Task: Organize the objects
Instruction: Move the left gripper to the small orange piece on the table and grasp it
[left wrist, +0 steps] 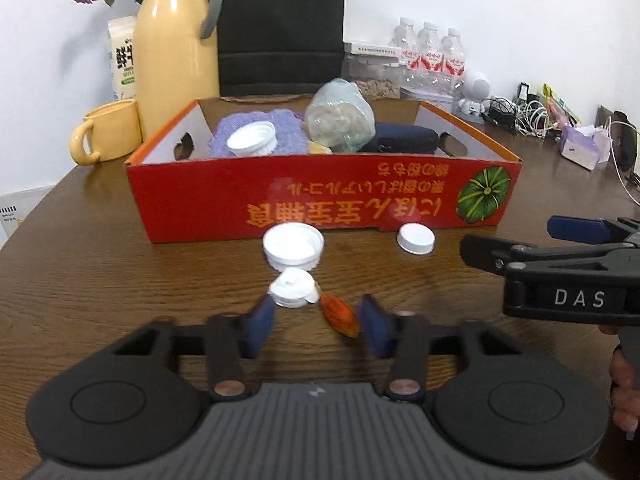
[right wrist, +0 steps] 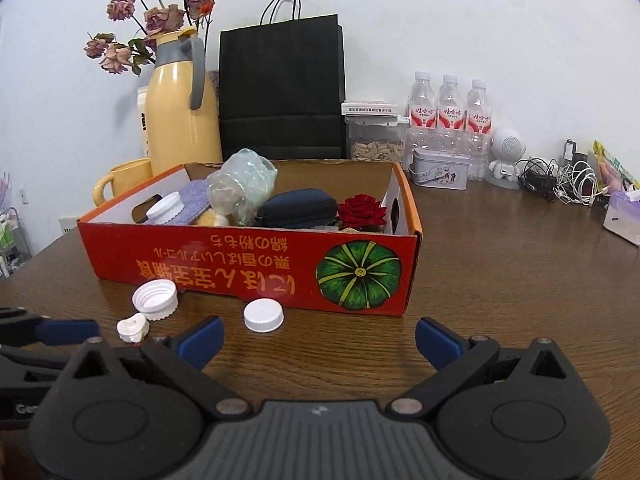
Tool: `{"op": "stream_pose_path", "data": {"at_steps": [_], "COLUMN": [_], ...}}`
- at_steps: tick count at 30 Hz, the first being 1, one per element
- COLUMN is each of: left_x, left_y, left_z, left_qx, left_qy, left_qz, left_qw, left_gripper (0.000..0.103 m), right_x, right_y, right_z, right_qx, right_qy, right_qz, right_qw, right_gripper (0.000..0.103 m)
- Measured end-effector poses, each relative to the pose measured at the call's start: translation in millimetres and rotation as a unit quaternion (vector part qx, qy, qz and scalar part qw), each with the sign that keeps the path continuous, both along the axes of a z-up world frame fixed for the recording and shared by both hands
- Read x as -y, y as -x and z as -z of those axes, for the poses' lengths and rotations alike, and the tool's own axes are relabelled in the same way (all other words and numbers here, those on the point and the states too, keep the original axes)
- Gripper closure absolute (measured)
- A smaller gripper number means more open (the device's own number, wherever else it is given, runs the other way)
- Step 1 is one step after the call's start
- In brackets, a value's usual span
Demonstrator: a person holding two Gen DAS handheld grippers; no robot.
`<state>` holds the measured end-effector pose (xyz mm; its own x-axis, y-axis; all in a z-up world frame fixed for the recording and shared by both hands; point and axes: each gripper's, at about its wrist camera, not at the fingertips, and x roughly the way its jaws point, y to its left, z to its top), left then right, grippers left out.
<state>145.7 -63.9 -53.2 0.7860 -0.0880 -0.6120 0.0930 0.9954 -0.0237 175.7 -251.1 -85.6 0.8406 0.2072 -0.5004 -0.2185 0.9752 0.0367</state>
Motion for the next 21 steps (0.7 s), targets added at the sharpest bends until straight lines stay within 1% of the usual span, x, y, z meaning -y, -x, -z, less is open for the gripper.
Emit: {"op": "stream_pose_path", "data": {"at_steps": [1, 2, 6, 13, 19, 21], "left_x": [1, 2, 3, -2, -15, -23], "left_y": [0, 0, 4, 10, 9, 6], "left_z": [1, 2, 1, -5, -14, -18], "left_qx": [-0.003, -0.001, 0.01, 0.034, 0.052, 0.06], "left_qy": [0.001, 0.0, 0.002, 0.016, 0.028, 0.03], "left_qz": [0.003, 0.005, 0.009, 0.011, -0.003, -0.011], "left_qw": [1.0, 1.0, 0.9999, 0.9992, 0.9982, 0.9977], "left_gripper": [0.087, 0.089, 0.09, 0.09, 0.09, 0.09], "right_x": [0, 0, -1, -3, -5, -8], "right_y": [0, 1, 2, 1, -1, -2], "right_z": [0, 0, 0, 1, 4, 6], "right_qx": [0.0, 0.001, 0.003, 0.002, -0.004, -0.009], "right_qy": [-0.001, -0.001, 0.0, 0.002, 0.008, 0.014], "right_qz": [-0.001, -0.002, -0.005, -0.007, -0.011, -0.015], "right_qw": [1.0, 1.0, 1.0, 1.0, 1.0, 1.0], "right_gripper": [0.001, 0.001, 0.001, 0.001, 0.001, 0.002]}}
